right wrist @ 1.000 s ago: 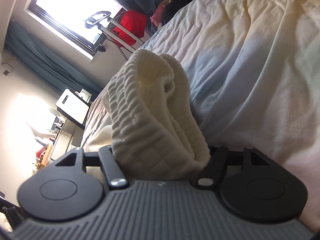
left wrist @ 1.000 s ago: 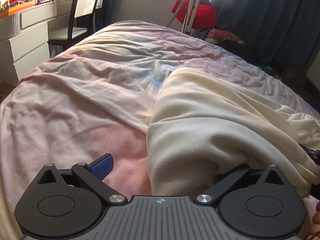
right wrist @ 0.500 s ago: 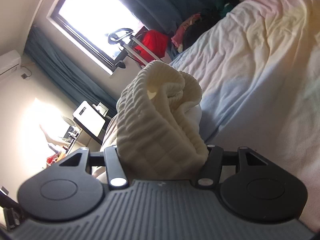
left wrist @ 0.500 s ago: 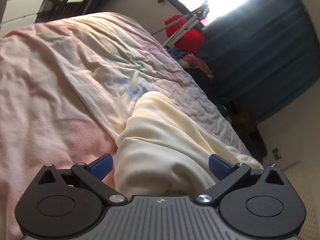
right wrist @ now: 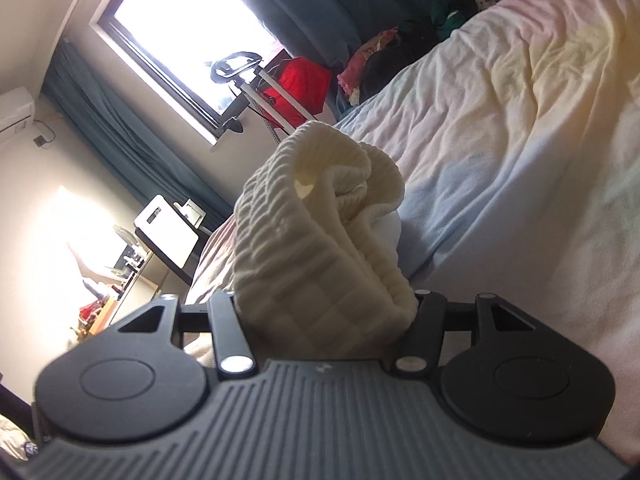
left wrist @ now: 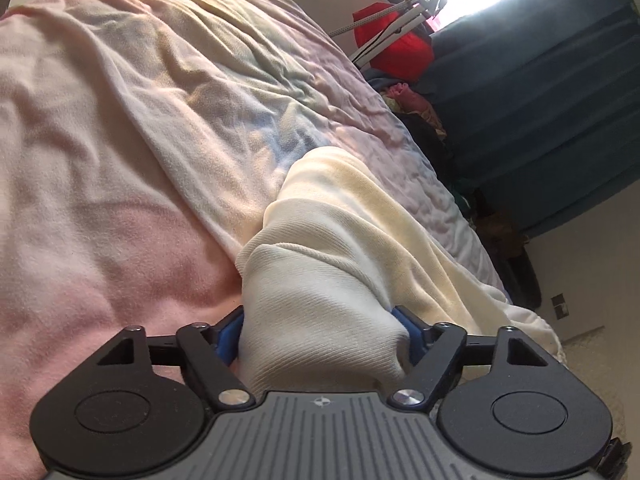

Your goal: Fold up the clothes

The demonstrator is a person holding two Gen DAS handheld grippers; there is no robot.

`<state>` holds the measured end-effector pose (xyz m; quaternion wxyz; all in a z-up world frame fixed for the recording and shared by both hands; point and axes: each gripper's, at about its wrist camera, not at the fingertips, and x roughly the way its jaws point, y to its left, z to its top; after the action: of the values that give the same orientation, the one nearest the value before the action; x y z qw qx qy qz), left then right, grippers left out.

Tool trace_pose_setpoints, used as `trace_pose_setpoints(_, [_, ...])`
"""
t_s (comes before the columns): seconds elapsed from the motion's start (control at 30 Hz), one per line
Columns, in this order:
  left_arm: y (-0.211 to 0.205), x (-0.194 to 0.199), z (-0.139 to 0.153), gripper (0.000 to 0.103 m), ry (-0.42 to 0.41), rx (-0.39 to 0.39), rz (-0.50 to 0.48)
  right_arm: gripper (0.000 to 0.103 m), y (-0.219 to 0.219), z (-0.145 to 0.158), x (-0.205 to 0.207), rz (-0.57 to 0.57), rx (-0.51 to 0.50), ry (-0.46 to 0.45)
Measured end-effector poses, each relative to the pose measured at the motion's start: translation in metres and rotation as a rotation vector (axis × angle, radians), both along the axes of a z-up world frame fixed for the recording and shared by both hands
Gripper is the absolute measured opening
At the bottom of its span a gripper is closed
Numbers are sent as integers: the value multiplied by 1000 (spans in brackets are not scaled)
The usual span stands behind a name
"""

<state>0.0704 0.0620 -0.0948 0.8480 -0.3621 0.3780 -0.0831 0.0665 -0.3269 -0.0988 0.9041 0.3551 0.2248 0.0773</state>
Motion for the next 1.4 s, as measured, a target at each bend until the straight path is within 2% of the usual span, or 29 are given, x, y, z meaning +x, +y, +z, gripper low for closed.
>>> trace_pose_setpoints(0.07, [1, -8, 11, 60, -37, 4, 8, 56, 6, 14, -4, 4, -17, -24])
trace_pose_setpoints(0.17, [2, -20, 35, 57, -86, -28, 25, 54, 9, 36, -18, 4, -16, -81])
trace_pose_setpoints(0.27, [-7, -25, 63, 55, -143, -67, 22, 53, -4, 57, -35, -12, 7, -132])
trace_pose_setpoints(0.37, [-40, -14, 90, 54, -182, -76, -17, 53, -37, 77, -43, -53, 50, -171])
trace_pose_setpoints(0.47, [-95, 14, 111, 54, -224, -65, -71, 53, -83, 95, -41, -105, 46, -194])
trace_pose_setpoints(0.53, [-137, 42, 117, 54, -230, -86, -114, 53, -120, 104, -33, -152, 27, -203])
trace_pose_setpoints(0.67, [-242, 121, 112, 54, -183, -114, -224, 53, -200, 117, -8, -262, -23, -177])
trace_pose_setpoints(0.73, [-294, 160, 104, 53, -150, -100, -272, 53, -239, 116, 11, -315, -56, -137])
trace_pose_setpoints(0.8, [-347, 197, 92, 53, -134, -71, -315, 53, -277, 107, 33, -366, -57, -89])
trace_pose_setpoints(0.87, [-392, 225, 78, 53, -155, -25, -348, 53, -309, 91, 52, -414, -41, -48])
trace_pose_setpoints(0.93, [-424, 247, 57, 53, -154, 1, -382, 53, -333, 69, 67, -462, -28, -11])
trace_pose_setpoints(1.03, [-451, 261, 31, 53, -189, 52, -445, 53, -351, 26, 72, -509, 21, 14])
trace_pose_setpoints(1.13, [-453, 264, 12, 54, -254, 135, -578, 53, -357, -22, 61, -536, 95, 15])
trace_pose_setpoints(1.23, [-437, 258, -12, 54, -227, 150, -661, 55, -343, -56, 36, -537, 138, 26])
trace_pose_setpoints(1.4, [-413, 243, -56, 61, -226, 147, -665, 60, -319, -95, 20, -529, 130, 56])
